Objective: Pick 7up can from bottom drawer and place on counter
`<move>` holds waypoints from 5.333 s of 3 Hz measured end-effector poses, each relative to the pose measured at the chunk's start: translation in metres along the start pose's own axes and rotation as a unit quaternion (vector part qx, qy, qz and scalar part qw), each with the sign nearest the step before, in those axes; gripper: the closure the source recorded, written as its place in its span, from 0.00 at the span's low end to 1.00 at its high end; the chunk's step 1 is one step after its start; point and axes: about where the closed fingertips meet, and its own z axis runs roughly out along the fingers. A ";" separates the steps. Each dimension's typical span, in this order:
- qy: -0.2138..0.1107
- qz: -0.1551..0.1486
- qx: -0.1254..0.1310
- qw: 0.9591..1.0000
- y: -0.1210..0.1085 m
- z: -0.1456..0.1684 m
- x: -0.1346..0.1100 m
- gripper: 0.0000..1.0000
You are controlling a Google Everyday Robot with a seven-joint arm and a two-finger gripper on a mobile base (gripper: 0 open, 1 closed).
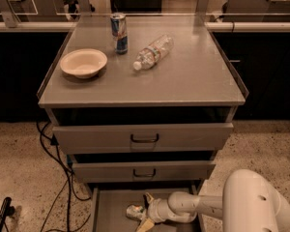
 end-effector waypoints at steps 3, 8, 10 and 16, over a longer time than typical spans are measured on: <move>0.017 0.011 -0.012 1.000 0.004 0.025 0.015 0.26; 0.009 0.014 -0.032 0.999 0.005 0.020 0.009 1.00; -0.007 -0.014 -0.046 0.999 0.013 -0.029 -0.021 1.00; -0.036 -0.128 -0.044 0.990 -0.003 -0.293 -0.091 1.00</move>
Offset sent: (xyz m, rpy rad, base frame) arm -0.0017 0.0095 -0.0410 -0.0362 0.0581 0.0060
